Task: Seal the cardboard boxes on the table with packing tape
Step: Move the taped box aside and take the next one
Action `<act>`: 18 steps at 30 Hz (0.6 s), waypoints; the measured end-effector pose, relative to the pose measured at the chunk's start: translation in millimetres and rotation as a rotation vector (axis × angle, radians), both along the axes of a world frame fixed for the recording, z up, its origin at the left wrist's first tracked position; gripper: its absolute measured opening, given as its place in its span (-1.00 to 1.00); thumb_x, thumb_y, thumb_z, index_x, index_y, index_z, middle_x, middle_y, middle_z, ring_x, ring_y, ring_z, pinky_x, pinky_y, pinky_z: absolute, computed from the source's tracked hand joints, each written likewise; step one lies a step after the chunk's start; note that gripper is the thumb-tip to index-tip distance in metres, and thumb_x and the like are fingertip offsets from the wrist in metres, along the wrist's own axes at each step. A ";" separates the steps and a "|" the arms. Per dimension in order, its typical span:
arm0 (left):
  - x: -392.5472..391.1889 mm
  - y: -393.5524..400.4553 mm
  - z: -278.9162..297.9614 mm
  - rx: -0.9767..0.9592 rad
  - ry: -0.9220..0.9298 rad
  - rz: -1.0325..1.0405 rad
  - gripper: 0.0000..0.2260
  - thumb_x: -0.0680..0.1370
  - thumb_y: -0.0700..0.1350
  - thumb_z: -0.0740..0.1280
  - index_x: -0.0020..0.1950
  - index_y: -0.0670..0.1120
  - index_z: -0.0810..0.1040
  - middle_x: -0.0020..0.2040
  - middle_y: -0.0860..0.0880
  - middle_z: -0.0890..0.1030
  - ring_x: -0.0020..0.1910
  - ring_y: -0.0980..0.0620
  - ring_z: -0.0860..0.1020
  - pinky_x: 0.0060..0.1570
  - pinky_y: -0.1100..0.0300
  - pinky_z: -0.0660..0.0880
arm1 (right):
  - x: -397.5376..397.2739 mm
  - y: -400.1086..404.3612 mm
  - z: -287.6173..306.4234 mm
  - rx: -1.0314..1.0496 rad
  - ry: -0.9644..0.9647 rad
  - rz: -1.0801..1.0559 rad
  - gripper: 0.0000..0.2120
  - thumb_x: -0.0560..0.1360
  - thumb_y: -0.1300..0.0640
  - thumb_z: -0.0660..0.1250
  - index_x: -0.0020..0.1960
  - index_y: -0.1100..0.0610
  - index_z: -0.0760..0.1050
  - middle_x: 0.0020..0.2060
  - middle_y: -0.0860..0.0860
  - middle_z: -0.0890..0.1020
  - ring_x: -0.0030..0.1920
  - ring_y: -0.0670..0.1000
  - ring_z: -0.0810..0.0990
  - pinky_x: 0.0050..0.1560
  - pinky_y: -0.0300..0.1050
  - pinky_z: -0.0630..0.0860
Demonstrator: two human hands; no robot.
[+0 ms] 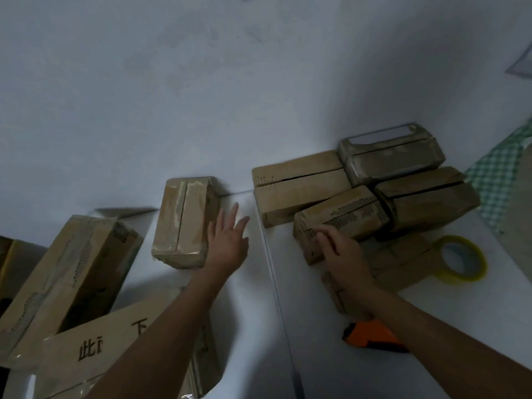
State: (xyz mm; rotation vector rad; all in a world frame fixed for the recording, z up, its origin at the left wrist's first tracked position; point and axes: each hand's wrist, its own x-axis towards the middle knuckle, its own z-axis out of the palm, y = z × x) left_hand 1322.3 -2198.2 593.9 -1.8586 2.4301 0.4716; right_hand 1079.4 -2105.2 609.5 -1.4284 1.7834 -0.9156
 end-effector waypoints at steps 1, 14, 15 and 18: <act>-14.9 7.5 -0.5 0.026 0.085 -0.040 -0.50 0.64 -0.03 0.24 0.57 0.02 0.21 0.63 -0.01 -0.12 0.60 -0.14 -0.09 0.53 -0.17 0.01 | -11.3 -1.9 3.3 -0.054 0.063 -0.045 -0.78 0.64 0.07 0.17 0.24 0.03 0.48 -0.07 -0.11 0.55 -0.09 -0.18 0.52 -0.12 -0.27 0.46; -90.5 24.2 23.6 0.406 0.837 0.307 -0.49 0.64 -0.13 0.26 0.57 -0.02 0.19 0.51 -0.05 0.25 0.41 -0.07 0.36 0.34 -0.05 0.45 | -54.8 -20.0 3.2 0.220 0.034 -0.254 -0.54 0.60 0.03 0.26 0.44 0.13 0.29 0.32 0.13 0.44 0.33 0.15 0.40 0.27 0.09 0.42; -79.2 22.1 23.2 0.358 0.798 0.318 -0.49 0.63 -0.14 0.27 0.56 -0.05 0.20 0.49 -0.06 0.26 0.41 -0.09 0.35 0.34 -0.09 0.44 | -43.0 -18.0 0.8 0.227 -0.002 -0.213 -0.57 0.60 0.04 0.27 0.42 0.13 0.31 0.29 0.12 0.47 0.28 0.11 0.44 0.23 0.04 0.46; -35.7 25.4 20.0 0.238 0.674 0.367 -0.51 0.63 -0.15 0.29 0.54 -0.09 0.24 0.49 -0.12 0.26 0.42 -0.14 0.34 0.37 -0.11 0.39 | -0.9 -5.4 -7.8 0.249 -0.147 -0.130 -0.61 0.60 0.08 0.28 0.37 0.18 0.34 0.22 0.12 0.49 0.13 0.03 0.51 0.09 -0.08 0.52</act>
